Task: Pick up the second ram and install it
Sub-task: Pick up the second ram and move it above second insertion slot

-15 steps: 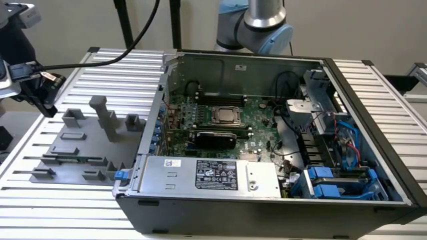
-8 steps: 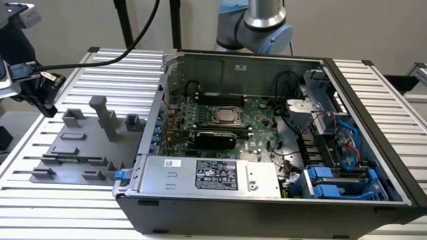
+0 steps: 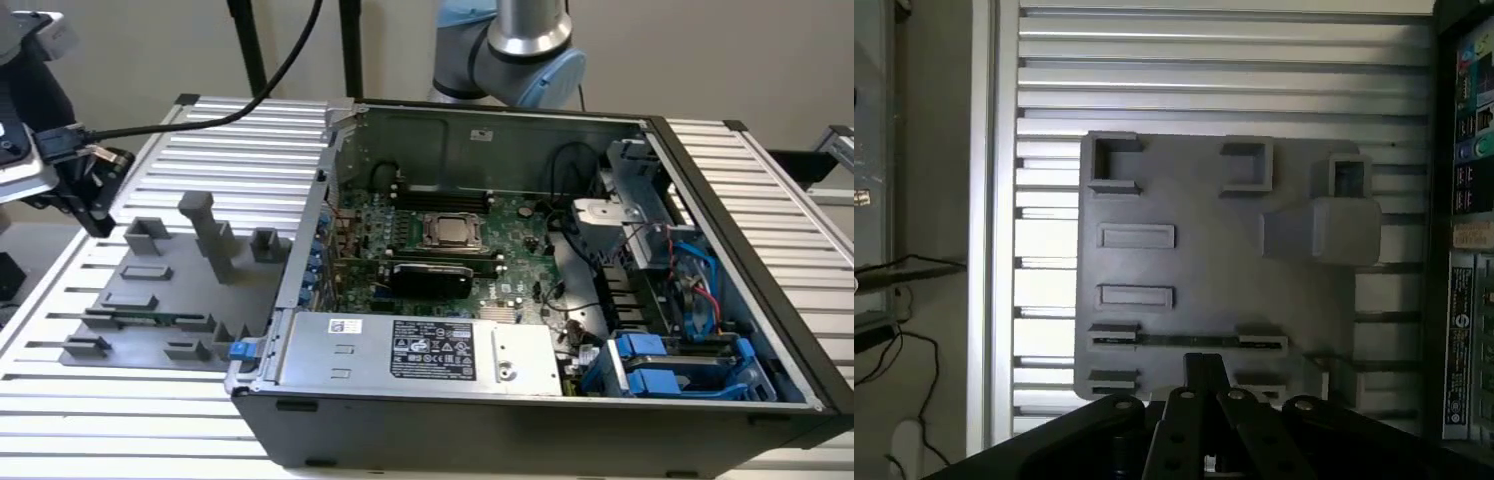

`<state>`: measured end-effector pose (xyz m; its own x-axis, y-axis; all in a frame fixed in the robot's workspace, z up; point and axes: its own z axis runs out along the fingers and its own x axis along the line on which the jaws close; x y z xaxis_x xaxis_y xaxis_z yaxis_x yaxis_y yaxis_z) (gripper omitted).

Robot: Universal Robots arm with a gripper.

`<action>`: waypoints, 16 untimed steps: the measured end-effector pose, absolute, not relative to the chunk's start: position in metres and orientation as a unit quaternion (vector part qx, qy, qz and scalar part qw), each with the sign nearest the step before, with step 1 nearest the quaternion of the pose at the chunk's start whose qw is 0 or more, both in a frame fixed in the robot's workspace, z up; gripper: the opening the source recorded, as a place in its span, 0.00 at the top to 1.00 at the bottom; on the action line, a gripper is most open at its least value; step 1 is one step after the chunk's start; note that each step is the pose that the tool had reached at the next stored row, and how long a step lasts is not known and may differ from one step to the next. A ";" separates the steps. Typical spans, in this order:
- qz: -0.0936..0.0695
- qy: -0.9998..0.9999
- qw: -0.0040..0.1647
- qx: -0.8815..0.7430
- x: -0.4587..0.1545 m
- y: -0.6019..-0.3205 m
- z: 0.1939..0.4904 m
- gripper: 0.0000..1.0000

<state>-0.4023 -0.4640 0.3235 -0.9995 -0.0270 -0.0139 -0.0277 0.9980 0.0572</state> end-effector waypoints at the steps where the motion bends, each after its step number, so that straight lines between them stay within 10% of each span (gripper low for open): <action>1: 0.029 0.999 0.006 -0.023 -0.402 -0.464 0.323 1.00; 16: 0.028 0.987 0.002 -0.158 -0.402 -0.464 0.312 1.00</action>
